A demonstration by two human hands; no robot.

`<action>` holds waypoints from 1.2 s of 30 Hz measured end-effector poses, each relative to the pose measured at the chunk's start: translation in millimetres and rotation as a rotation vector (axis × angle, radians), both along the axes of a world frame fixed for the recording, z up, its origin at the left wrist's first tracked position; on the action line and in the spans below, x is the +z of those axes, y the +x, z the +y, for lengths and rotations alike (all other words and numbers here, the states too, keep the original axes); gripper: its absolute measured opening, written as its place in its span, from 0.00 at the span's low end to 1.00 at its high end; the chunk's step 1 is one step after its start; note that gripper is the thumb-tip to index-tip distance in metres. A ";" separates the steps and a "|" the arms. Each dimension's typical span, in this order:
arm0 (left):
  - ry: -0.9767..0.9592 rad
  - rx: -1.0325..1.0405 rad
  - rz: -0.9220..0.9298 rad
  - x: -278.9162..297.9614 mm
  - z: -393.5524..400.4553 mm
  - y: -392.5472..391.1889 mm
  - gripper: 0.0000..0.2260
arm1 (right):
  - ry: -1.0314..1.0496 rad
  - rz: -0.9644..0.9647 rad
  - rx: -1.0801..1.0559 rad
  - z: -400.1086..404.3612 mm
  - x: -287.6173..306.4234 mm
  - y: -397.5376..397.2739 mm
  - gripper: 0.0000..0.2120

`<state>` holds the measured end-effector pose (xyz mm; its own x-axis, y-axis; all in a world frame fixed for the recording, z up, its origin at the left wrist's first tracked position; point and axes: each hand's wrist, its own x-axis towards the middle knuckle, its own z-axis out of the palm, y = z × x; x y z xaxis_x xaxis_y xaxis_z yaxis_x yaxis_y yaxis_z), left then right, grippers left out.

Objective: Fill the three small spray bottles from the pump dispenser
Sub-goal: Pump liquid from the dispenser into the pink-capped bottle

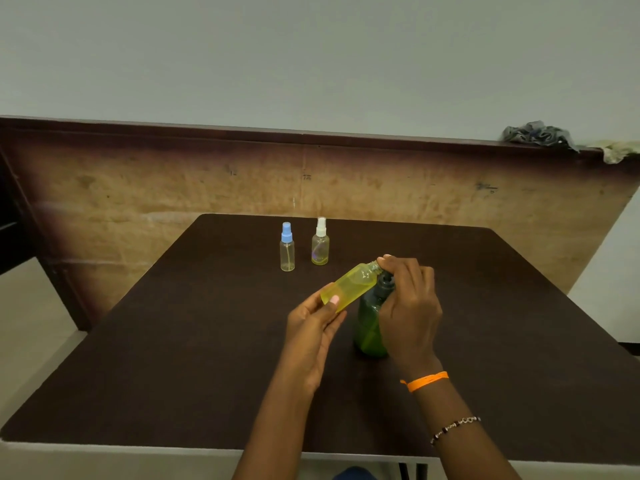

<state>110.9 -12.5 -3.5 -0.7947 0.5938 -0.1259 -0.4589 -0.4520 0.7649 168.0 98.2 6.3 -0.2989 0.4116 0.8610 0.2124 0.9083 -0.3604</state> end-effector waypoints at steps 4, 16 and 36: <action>-0.010 0.000 -0.004 -0.5 -0.3 0.4 0.11 | -0.018 0.033 0.002 -1.4 -5.9 -4.6 0.17; 0.003 -0.006 -0.003 -2.7 0.0 1.0 0.14 | 0.002 0.033 0.004 -0.9 -2.2 -2.4 0.16; -0.003 -0.021 -0.031 3.2 -0.9 -0.2 0.12 | -0.076 0.014 0.039 -3.2 0.6 -3.7 0.19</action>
<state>110.7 -13.4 -0.3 -0.7776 0.6102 -0.1520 -0.4920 -0.4399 0.7513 164.4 95.1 6.9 -0.3039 0.4640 0.8321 0.1718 0.8857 -0.4312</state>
